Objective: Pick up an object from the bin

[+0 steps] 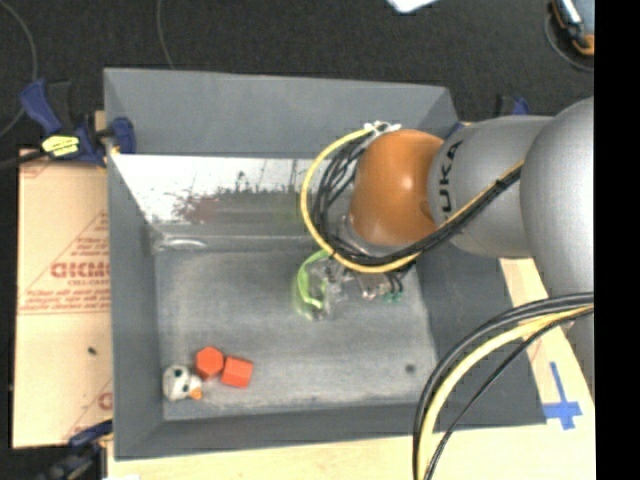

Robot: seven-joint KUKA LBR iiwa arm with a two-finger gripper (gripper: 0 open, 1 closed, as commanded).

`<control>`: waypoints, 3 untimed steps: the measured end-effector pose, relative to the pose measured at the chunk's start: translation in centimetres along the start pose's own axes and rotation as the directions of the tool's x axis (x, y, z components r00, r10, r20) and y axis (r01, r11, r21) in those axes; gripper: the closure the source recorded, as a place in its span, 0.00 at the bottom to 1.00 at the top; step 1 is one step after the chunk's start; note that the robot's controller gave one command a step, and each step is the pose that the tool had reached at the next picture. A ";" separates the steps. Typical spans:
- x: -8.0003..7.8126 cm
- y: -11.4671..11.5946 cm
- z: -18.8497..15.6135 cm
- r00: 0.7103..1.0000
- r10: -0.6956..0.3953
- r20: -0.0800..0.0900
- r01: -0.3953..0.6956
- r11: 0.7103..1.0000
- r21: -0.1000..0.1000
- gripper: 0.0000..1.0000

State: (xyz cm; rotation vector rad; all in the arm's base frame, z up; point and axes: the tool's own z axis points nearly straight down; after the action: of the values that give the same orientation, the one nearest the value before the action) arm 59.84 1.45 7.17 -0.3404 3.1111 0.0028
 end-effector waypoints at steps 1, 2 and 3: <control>0.0 -0.1 0.0 1.000 0.000 0.000 0.000 1.000 0.000 1.00; 0.1 0.0 -0.3 1.000 -0.001 -0.001 0.001 1.000 0.000 1.00; 0.3 0.0 -2.2 1.000 -0.001 -0.007 0.001 1.000 -0.001 1.00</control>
Offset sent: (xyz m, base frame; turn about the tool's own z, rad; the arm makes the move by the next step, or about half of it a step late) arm 0.0000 -0.0002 0.0845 0.0000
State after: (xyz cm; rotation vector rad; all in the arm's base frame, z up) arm 59.54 1.37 9.37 -0.3429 3.1183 0.0025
